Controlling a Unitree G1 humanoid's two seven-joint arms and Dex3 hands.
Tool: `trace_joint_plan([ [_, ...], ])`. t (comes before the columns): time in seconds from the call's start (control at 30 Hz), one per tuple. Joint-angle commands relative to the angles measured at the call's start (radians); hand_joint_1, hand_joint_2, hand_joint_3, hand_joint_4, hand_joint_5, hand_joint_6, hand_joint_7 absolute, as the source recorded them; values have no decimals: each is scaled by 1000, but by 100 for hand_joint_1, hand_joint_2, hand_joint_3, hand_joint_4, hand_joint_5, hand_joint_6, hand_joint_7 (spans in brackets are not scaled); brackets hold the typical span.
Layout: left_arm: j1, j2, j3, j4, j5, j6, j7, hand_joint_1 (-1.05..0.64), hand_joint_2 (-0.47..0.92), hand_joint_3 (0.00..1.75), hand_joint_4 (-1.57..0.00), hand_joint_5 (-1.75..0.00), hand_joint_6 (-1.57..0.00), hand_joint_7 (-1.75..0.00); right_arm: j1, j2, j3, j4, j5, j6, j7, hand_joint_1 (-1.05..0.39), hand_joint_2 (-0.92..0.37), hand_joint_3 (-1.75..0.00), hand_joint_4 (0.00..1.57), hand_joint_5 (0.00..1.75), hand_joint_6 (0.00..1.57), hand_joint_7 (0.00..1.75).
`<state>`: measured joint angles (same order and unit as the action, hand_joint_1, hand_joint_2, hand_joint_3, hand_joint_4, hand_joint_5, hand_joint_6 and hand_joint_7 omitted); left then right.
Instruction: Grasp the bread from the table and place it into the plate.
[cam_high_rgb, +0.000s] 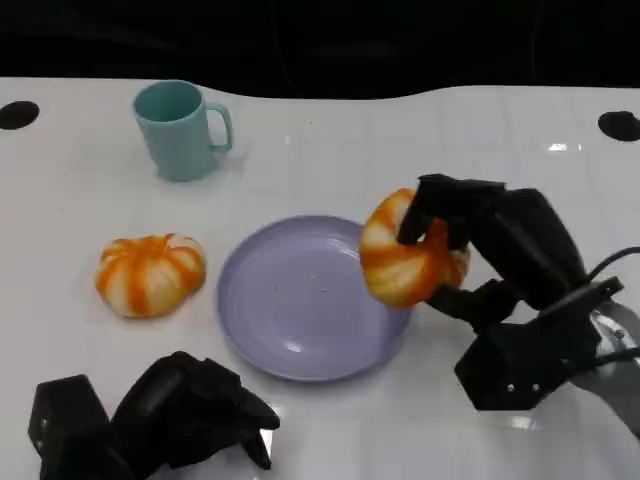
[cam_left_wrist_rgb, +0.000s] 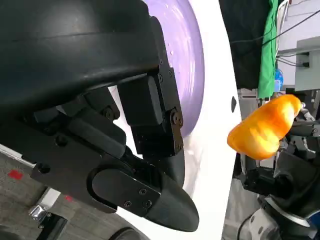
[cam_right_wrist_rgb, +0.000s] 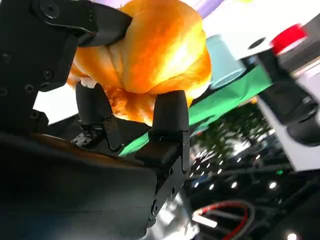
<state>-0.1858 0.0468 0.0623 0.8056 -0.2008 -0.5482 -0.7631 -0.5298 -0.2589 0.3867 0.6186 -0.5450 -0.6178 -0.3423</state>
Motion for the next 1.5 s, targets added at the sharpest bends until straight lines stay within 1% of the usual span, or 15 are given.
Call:
trace_joint_plan([
  [0.03,-4,15,2,-2,-5,1,5,-105,84,0,-127,-88,-157,-4,-22,45,-7,17,30,7,73,-11,-19,-163,99,175,76,171],
  [0.3,-1,14,-1,-5,3,-5,13,-105,85,0,-127,-88,-157,-4,-93,131,10,155,4,-46,73,-9,-20,-162,101,175,79,171],
  [0.43,-1,12,-1,-4,-1,-4,8,-105,84,0,-127,-88,-157,-4,-135,185,12,248,32,-61,124,-10,-26,-156,98,175,76,171],
  [0.57,-1,11,-1,-4,-1,-7,7,-105,85,0,-127,-88,-156,-4,-156,217,0,299,53,-47,181,-9,-34,-146,89,175,73,166],
  [0.67,2,11,-3,-10,2,-7,12,-105,85,0,-127,-88,-156,-4,-159,229,-9,316,69,-42,208,-9,-38,-137,83,175,73,146],
  [0.7,3,11,-4,-12,3,-5,14,-105,85,0,-127,-88,-156,-4,-159,230,-12,317,70,-40,213,-13,-40,-128,77,171,72,131],
  [0.77,4,11,-5,-15,4,-3,16,-105,85,0,-127,-88,-157,-4,-158,231,-15,316,70,-37,220,-15,-42,-122,75,169,73,121],
  [0.8,3,10,-4,-13,1,-4,15,-105,85,0,-127,-88,-157,-4,-157,225,-11,310,67,-30,238,-20,-43,-117,65,162,64,113],
  [0.83,2,8,-3,-11,-1,-5,14,-105,85,0,-127,-88,-157,-4,-155,221,-8,305,64,-25,252,-28,-54,-93,52,137,52,91],
  [0.9,1,7,-2,-10,-6,-2,9,-105,85,0,-127,-88,-157,-4,-152,213,-3,293,58,-16,278,-38,-77,-46,39,103,46,50],
  [0.93,1,7,-1,-10,-7,-2,8,-105,84,0,-127,-88,-157,-4,-147,205,1,276,52,-3,295,-40,-84,-32,36,97,46,41],
  [1.0,1,9,-2,-10,-5,-5,9,-105,84,0,-127,-88,-157,-4,-139,193,8,242,44,18,325,-57,-90,-22,19,82,32,25],
  [1.1,0,8,0,-9,-9,-4,4,-105,84,0,-127,-88,-157,-4,-123,179,13,195,42,42,361,-69,-92,-20,7,75,22,17],
  [1.2,0,7,0,-7,-9,-5,5,-105,84,0,-126,-88,-157,-4,-102,160,17,140,42,64,396,-75,-92,-23,1,71,17,13],
  [1.5,0,5,-3,-11,-4,-11,9,-105,85,0,-126,-87,-157,-3,-28,100,5,-12,53,91,457,-77,-92,-27,3,65,19,12],
])
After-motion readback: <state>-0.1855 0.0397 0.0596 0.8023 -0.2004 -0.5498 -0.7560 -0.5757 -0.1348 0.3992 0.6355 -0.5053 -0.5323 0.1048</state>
